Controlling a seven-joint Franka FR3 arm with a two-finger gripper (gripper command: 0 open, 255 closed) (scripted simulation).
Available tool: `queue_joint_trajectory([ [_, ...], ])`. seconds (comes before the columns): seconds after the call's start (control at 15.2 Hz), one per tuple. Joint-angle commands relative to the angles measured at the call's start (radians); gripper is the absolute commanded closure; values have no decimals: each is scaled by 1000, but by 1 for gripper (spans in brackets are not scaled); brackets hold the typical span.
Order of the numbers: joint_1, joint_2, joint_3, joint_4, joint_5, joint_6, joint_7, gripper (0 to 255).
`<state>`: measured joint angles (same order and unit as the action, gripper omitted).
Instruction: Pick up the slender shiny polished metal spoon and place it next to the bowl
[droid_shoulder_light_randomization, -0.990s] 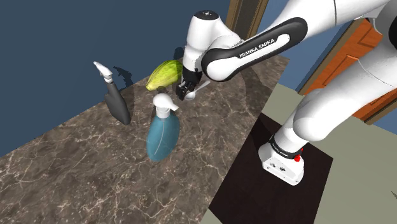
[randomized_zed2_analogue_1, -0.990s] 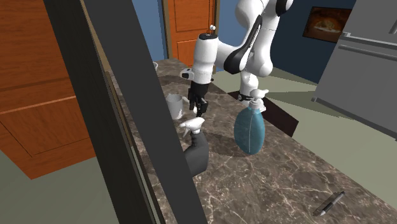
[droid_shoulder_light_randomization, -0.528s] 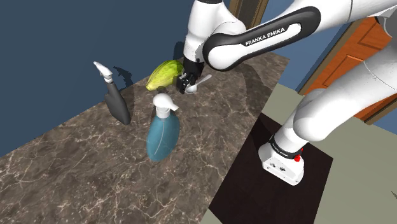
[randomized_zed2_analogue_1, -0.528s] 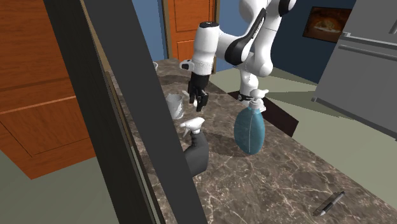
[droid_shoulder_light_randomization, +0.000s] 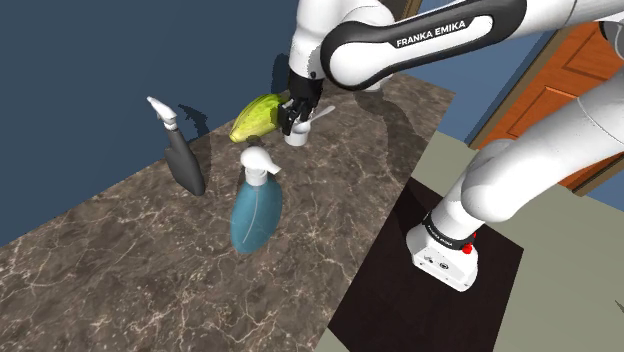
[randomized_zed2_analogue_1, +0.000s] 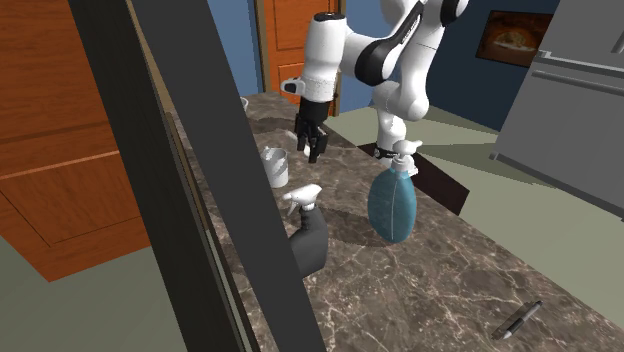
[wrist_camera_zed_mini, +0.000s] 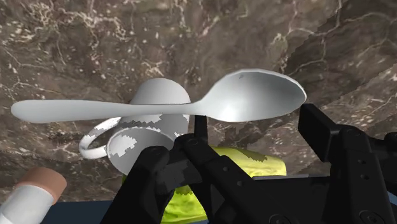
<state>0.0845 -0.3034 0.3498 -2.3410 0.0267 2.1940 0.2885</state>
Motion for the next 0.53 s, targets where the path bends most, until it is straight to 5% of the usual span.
queue_joint_trajectory([
  [0.0, 0, -11, -5, 17, 3, -28, -7, 255],
  [0.46, -30, 7, -56, 68, -8, -61, -79, 255],
])
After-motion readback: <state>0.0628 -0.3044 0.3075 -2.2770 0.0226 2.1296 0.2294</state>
